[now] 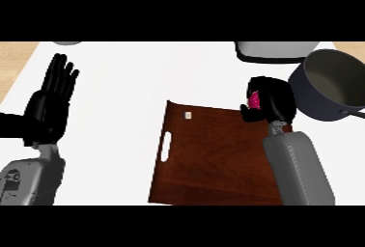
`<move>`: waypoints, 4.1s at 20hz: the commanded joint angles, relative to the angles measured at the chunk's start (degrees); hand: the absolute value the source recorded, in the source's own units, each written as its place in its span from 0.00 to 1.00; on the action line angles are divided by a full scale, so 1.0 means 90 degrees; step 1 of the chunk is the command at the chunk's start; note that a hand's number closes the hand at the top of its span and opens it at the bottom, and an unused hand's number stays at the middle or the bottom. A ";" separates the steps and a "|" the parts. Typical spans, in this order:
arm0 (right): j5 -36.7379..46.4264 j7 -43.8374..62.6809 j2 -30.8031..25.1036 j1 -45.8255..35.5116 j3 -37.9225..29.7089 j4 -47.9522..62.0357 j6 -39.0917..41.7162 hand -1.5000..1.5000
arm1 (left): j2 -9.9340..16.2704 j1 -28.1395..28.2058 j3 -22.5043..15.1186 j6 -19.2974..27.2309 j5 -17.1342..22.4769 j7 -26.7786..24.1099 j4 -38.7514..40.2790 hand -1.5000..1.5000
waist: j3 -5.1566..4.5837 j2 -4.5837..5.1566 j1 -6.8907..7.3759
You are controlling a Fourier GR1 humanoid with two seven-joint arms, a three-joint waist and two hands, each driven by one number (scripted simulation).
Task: Pick the cupcake from the tray and place it in the pot
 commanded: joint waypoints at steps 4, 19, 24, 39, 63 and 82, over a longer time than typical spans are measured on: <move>0.1835 0.3550 0.0103 -0.1408 -0.0714 0.0066 -0.1030 1.00 | -0.0081 -0.0188 -0.0171 -0.0035 -0.0038 0.0083 0.0058 0.50 | 0.0005 0.0029 0.0193; 0.3832 0.6086 0.0005 -0.2222 -0.1161 0.0037 -0.0097 1.00 | -0.0155 -0.0089 -0.0009 0.0129 -0.0128 -0.0071 0.0258 0.50 | 0.0047 -0.0067 -0.0144; 0.3521 0.5446 -0.0156 -0.0857 -0.1244 -0.1104 -0.0229 1.00 | -0.0081 -0.0101 0.0026 0.0080 -0.0066 0.0169 0.0052 0.50 | 0.0049 -0.0083 -0.0183; 0.1423 0.3715 -0.1702 0.0437 -0.2469 -0.0106 -0.2014 1.00 | -0.0087 0.0036 0.0061 -0.0128 -0.0041 0.0199 -0.0114 0.50 | 0.0053 -0.0038 -0.0045; -0.2609 0.0972 -0.1456 0.0119 -0.3411 0.0669 -0.3589 0.00 | -0.0248 -0.0119 0.0000 0.0028 -0.0248 0.0165 -0.0066 0.50 | 0.0053 -0.0052 -0.0077; -0.6458 -0.0994 -0.1114 0.3193 -0.4696 -0.2551 -0.3193 0.00 | -0.0346 -0.0127 0.0165 0.0053 -0.0236 -0.0031 0.0234 0.50 | 0.0050 -0.0061 -0.0176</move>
